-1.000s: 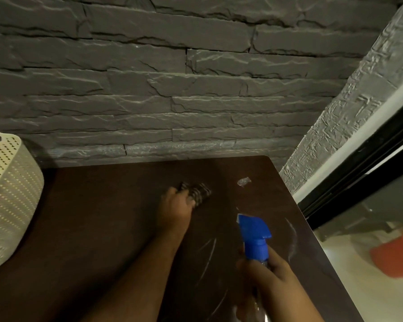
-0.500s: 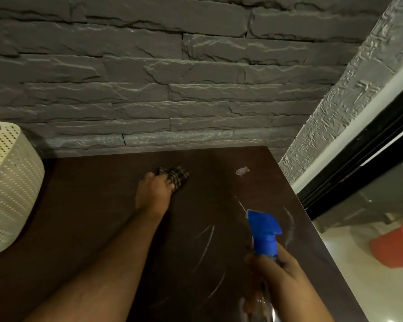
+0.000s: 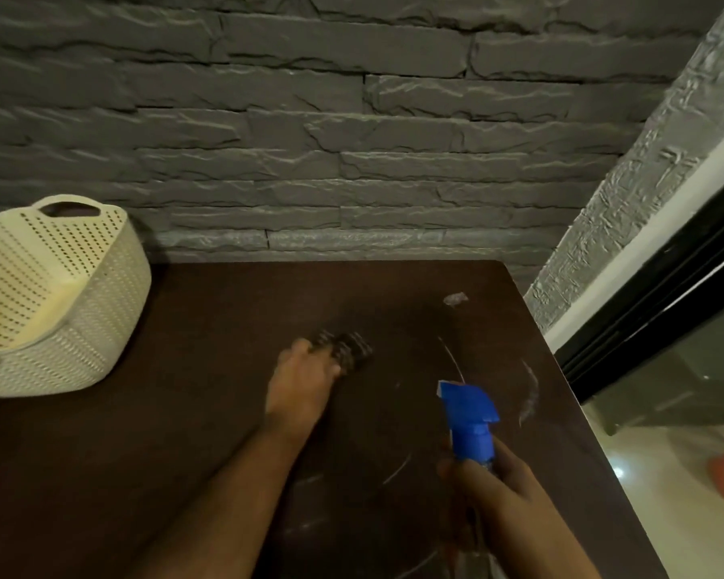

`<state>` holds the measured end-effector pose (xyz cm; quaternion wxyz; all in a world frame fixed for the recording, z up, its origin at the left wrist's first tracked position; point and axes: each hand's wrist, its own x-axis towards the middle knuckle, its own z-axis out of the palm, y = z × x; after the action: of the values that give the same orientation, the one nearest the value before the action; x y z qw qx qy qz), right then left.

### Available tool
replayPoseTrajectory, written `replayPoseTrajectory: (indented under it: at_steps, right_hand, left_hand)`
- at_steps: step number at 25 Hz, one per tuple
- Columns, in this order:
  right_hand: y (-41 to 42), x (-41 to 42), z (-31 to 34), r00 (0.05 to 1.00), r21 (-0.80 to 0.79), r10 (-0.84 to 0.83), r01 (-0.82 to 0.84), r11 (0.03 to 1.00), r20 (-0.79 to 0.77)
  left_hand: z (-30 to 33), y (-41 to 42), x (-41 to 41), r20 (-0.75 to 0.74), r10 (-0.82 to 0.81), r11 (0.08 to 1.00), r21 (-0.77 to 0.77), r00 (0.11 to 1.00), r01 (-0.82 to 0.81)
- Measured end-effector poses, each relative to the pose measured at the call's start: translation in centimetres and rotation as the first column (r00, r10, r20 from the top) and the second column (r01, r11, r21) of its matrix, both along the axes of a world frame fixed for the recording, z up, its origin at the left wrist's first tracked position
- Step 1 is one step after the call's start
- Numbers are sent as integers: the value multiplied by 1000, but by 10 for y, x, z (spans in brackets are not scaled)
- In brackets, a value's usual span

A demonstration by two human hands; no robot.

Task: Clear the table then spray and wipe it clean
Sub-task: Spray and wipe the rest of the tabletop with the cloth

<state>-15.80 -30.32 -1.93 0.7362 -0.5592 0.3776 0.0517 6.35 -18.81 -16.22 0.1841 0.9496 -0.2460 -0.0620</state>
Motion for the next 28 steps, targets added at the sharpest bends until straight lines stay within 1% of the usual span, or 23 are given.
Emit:
replayPoseTrajectory:
  at_steps: [1,2,3,5,6,7,8,9,10,11,12,13,15,19,23,25,28]
  right_hand:
    - [0,-5,1,1000,-17,3,-3,1000,1]
    - [0,-11,1,1000,-28,8,-8,1000,4]
    - [-1,-16,2,1000,-32,19,-19,999,4]
    - [0,-25,3,999,-35,49,-49,998,7]
    - [0,-29,4,998,-53,67,-66,996,7]
    - [1,-33,6,996,-74,86,-86,994,0]
    - [1,-36,7,995,-89,99,-99,991,0]
    - [0,-40,7,994,-101,109,-109,989,-1]
    - [-2,-43,8,993,-108,121,-120,987,2]
    - [-3,-46,10,991,-111,134,-133,985,5]
    - [-3,-49,11,989,-109,149,-147,983,11]
    - [-3,-50,10,986,-115,168,-166,979,11]
    - [-2,-52,10,978,-131,209,-206,970,9]
    - [6,-49,13,950,-125,313,-309,943,11]
    - [38,-45,7,888,-197,452,-459,867,-80]
    - [53,-45,3,890,-178,449,-455,872,-75]
    - [58,-43,1,904,-102,424,-428,898,-59]
  left_hand:
    - [0,5,13,20,196,979,51,980,-197]
    - [0,2,15,37,268,960,76,963,-270]
    - [0,-8,10,18,228,972,46,974,-229]
    - [5,-34,-23,-61,-33,999,-40,998,30]
    - [3,-37,-37,-69,-116,993,-35,991,114]
    - [1,-32,-41,-25,-94,995,-35,995,93]
    - [0,-17,-34,41,29,999,-34,999,-28]
    - [-1,3,-24,89,198,980,-29,976,-196]
    - [-4,29,-13,101,347,938,-39,933,-344]
    - [-6,57,-5,95,457,890,-45,884,-455]
    - [-8,84,0,90,525,851,-44,846,-524]
    - [-11,106,3,90,555,832,-37,827,-554]
    - [-13,130,-1,110,552,833,-33,827,-552]
    - [-16,133,-12,104,548,835,-26,830,-549]
    - [-12,137,-7,76,533,846,-21,843,-533]
    - [-11,137,-9,59,526,850,-22,848,-526]
    - [-8,136,-12,51,535,845,-40,843,-534]
